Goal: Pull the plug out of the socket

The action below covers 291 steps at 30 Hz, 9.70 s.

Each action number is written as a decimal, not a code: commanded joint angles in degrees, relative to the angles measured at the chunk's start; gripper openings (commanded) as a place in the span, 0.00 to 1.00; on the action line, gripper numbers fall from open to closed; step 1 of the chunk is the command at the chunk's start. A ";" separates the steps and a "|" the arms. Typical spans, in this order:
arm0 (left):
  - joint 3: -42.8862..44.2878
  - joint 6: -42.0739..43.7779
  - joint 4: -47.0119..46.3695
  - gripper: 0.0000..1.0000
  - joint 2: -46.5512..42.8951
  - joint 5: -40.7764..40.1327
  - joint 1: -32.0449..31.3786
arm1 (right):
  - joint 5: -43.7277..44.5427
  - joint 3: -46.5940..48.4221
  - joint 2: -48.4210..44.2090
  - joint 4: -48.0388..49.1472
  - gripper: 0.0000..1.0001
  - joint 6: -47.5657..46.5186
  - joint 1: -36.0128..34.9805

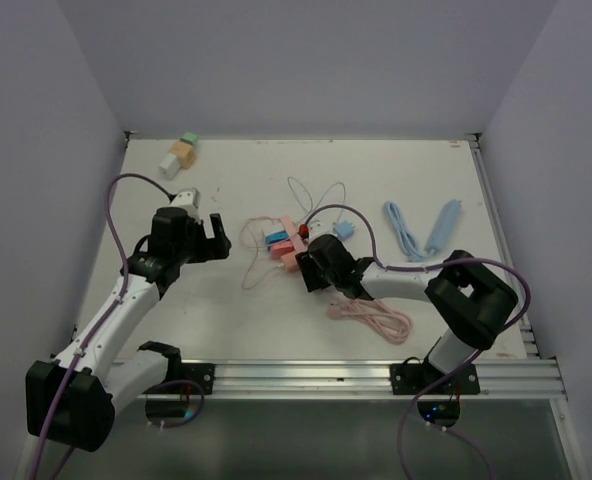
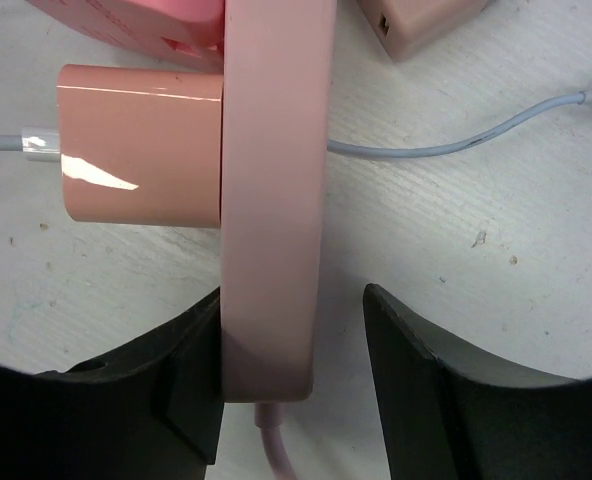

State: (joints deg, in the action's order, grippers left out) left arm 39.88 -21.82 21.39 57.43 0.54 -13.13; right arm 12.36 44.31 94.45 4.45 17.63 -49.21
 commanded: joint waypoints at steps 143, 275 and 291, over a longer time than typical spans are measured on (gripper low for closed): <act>-5.95 -75.29 -33.34 0.00 15.43 -20.57 -31.87 | 2.40 -9.60 0.82 10.41 0.00 24.38 7.81; 11.98 17.78 -12.78 0.43 27.39 5.35 -24.67 | -33.90 -10.04 -5.60 23.85 0.00 6.63 9.84; 11.89 18.13 -9.61 0.38 28.09 6.23 -24.67 | -33.45 -9.60 -4.98 23.06 0.00 5.84 9.92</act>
State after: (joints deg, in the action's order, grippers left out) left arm 49.74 -4.91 10.76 84.73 5.19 -37.65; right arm -19.03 31.70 89.65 23.11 24.32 -38.89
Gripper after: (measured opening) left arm 0.383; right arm 0.355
